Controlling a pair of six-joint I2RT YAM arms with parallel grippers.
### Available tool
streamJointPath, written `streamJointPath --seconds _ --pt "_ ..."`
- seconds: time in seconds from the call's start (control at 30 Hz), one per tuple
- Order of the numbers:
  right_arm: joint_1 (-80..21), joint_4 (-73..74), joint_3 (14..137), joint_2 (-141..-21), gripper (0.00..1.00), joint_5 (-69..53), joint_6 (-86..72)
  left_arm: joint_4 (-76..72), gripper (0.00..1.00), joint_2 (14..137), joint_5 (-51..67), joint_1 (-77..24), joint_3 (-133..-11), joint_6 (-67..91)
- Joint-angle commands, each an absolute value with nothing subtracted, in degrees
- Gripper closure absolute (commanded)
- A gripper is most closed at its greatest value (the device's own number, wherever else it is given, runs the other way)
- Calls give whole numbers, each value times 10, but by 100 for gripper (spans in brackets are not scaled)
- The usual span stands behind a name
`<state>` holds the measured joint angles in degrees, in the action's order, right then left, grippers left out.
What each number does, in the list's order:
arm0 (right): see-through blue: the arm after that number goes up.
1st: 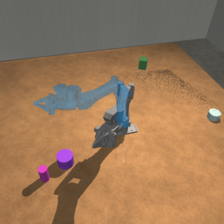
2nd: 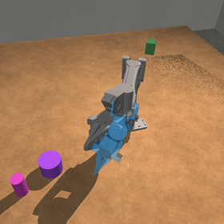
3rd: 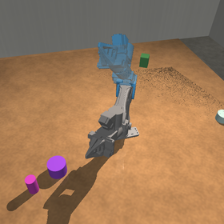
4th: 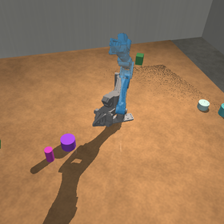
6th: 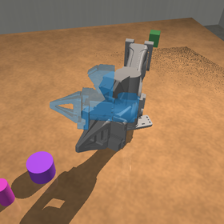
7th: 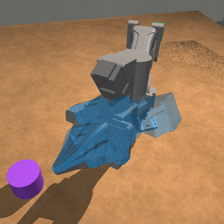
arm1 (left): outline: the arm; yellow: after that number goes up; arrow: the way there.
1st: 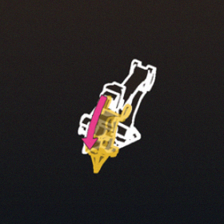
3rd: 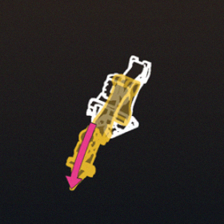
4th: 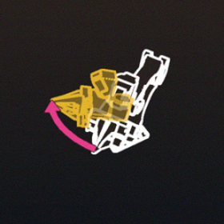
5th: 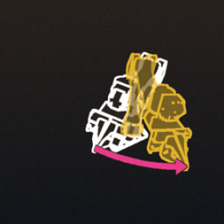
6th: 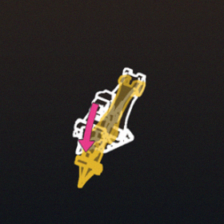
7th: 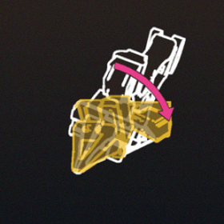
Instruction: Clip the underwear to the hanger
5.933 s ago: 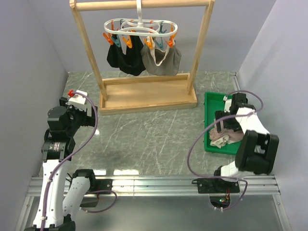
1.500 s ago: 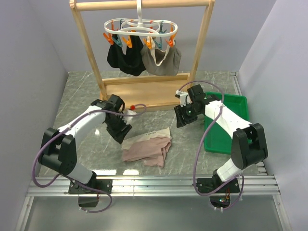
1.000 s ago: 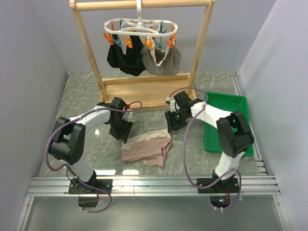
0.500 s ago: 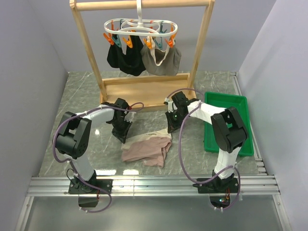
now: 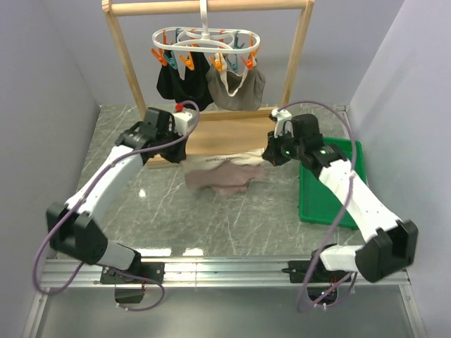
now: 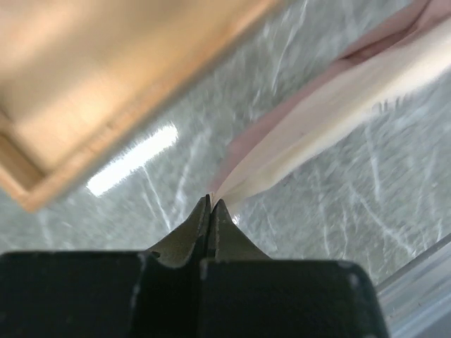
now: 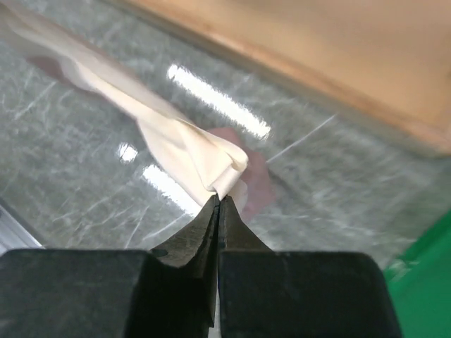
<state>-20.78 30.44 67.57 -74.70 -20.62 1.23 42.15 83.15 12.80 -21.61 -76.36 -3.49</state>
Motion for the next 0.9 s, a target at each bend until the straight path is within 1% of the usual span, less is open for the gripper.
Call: streamJointPath --seconds 0.0,0.07,0.23,0.27,0.37,0.5,0.6,0.7,0.73,0.8,0.83,0.87 --pt "-207 290 678 -687 100 -176 61 415 100 769 134 -216 -791 -64" --pt "-207 284 660 -633 100 -167 69 417 100 726 137 -216 -788 -69" --pt "-210 294 631 -510 100 -179 100 416 100 612 206 -216 -742 -104" --pt "-213 307 626 -496 100 -184 101 424 100 576 220 -216 -737 -110" --pt "-221 338 607 -447 100 -208 104 447 100 522 253 -217 -732 -130" --pt "-257 357 585 -414 100 -214 88 511 100 489 291 -217 -736 -148" --pt "-266 355 571 -438 100 -222 67 541 100 511 291 -220 -731 -168" --pt "-266 338 556 -510 100 -220 58 574 100 581 279 -222 -695 -183" --pt "-267 333 554 -553 100 -216 60 570 100 599 276 -222 -685 -185" --pt "-268 304 549 -595 100 -193 53 538 100 640 259 -221 -661 -172" --pt "-269 292 547 -634 100 -186 51 515 100 649 245 -222 -634 -163" --pt "-270 262 540 -654 100 -175 47 452 100 666 230 -221 -620 -157"
